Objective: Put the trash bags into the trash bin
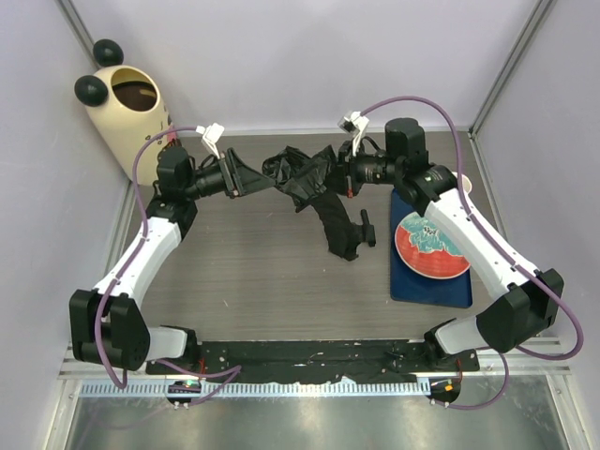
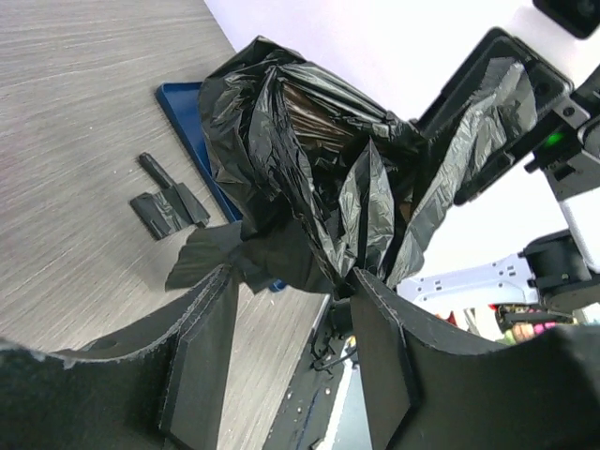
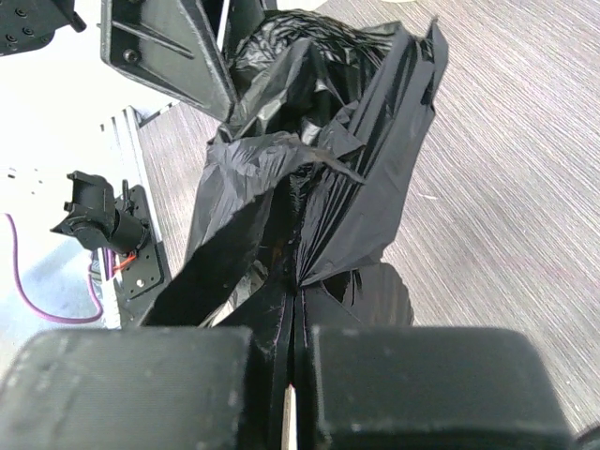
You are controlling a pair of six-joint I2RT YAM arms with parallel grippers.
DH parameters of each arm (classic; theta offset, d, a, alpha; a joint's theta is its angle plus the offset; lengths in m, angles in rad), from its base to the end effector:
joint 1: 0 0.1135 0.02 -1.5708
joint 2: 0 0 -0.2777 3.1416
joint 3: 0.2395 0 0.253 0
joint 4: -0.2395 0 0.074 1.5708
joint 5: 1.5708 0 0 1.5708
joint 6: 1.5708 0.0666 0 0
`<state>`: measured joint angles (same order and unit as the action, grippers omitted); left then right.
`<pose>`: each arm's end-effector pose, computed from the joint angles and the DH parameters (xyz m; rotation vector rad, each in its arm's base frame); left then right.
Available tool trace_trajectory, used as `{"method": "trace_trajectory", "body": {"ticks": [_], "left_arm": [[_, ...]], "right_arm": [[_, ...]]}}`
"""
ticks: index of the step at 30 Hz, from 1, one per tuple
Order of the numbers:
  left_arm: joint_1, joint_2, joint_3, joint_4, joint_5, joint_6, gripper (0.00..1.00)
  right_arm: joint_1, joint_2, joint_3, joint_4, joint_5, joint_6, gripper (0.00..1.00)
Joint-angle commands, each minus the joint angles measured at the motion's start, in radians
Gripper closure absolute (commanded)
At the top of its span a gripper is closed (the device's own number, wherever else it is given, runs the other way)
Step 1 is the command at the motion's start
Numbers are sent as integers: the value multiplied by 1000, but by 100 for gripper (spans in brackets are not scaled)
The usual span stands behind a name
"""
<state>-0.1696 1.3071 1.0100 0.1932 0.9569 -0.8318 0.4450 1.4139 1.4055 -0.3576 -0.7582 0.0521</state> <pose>0.2983 -0.1063 0.3554 0.1990 1.8685 -1.5109 0.2846 0.1865 0.4019 -0.8838 1.7669 1.0580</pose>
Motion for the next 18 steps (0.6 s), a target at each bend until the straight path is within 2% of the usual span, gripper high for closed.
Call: {"method": "trace_trajectory", "body": {"ticks": [1,6,15,18], "left_arm": [[-13,4,39,33,-59,-61,47],[-16,9,35,43,-107,-99,58],[-19,40,39,107,-92,-168,55],[-19,52,38,178,-66,-210,54]], "right_arm": [[11,-43,-13,78,-20,12,99],[29,-47,-30,105,-24,2,99],[38,-64,-39,141,-4,-37,99],[40,-75,-54,175,2,-76,99]]}}
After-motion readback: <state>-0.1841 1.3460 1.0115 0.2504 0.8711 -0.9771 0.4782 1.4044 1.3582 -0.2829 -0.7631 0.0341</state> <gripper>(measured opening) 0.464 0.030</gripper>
